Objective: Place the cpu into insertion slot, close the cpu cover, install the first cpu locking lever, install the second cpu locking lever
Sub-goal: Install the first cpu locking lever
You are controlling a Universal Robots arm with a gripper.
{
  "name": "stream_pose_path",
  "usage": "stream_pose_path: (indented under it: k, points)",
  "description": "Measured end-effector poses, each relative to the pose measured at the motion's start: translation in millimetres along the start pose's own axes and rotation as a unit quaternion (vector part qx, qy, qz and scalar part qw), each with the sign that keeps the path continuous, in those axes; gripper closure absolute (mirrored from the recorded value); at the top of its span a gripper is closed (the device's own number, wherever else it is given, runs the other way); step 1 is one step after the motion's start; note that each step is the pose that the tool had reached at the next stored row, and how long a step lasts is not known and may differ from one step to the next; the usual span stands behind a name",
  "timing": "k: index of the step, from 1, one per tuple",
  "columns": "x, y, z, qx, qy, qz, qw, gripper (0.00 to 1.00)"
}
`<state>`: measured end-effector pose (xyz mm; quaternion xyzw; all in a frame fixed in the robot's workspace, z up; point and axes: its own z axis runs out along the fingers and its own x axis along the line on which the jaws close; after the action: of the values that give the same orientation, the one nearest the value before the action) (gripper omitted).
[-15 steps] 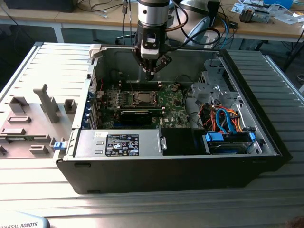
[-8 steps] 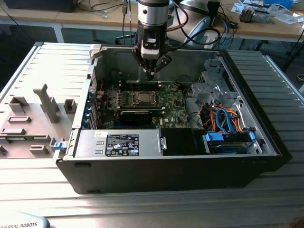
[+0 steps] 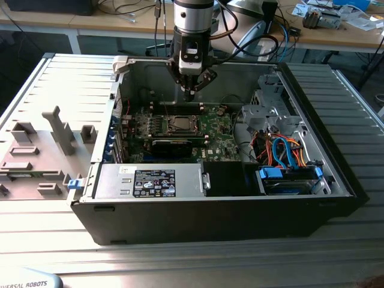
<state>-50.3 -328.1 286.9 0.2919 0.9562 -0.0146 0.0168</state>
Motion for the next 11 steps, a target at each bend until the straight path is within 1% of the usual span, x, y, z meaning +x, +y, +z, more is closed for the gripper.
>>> stream_pose_path:
  k: [11]
  points:
    - [0.0, 0.0, 0.0, -0.0002, -0.0001, -0.006, 1.0000, 0.89]
